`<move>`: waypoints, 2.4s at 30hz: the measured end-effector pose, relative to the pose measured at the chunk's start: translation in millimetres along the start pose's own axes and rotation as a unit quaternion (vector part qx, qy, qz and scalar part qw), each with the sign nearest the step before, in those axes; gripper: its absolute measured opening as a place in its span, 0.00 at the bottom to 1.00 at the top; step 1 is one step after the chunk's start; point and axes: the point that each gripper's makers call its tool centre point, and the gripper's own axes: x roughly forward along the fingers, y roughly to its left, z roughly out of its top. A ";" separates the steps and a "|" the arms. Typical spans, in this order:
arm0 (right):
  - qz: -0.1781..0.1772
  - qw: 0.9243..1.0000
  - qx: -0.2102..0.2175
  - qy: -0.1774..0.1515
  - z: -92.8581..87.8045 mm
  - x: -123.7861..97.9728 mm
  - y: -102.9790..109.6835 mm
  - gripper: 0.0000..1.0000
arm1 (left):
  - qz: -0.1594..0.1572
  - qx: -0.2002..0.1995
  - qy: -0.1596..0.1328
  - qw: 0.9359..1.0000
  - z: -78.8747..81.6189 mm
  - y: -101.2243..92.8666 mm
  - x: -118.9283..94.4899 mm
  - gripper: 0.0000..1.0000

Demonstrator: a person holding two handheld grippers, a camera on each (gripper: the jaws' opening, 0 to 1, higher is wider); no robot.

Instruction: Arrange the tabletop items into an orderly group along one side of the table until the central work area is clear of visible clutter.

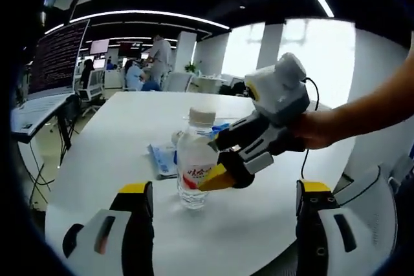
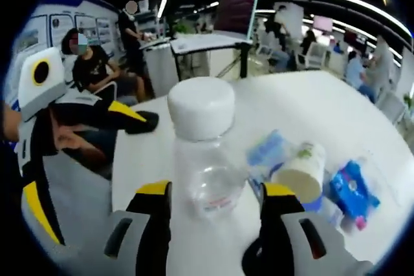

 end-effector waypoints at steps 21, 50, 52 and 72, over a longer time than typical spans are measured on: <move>0.025 0.999 -0.028 -0.007 1.1 11.1 4.3 0.37 | -0.003 0.008 0.006 1.000 -1.9 -0.7 1.5 0.90; 0.011 1.000 0.002 -0.017 6.0 5.4 2.2 0.34 | -0.009 0.003 -0.006 1.000 2.6 -1.8 1.3 0.90; 0.011 1.000 -0.003 -0.015 7.7 4.7 1.9 0.34 | -0.011 0.003 -0.008 1.000 3.0 -2.2 1.4 0.90; -0.013 0.998 -0.047 -0.038 71.2 -20.2 -24.3 0.35 | -0.005 -0.001 -0.020 1.000 7.1 0.8 -0.5 0.98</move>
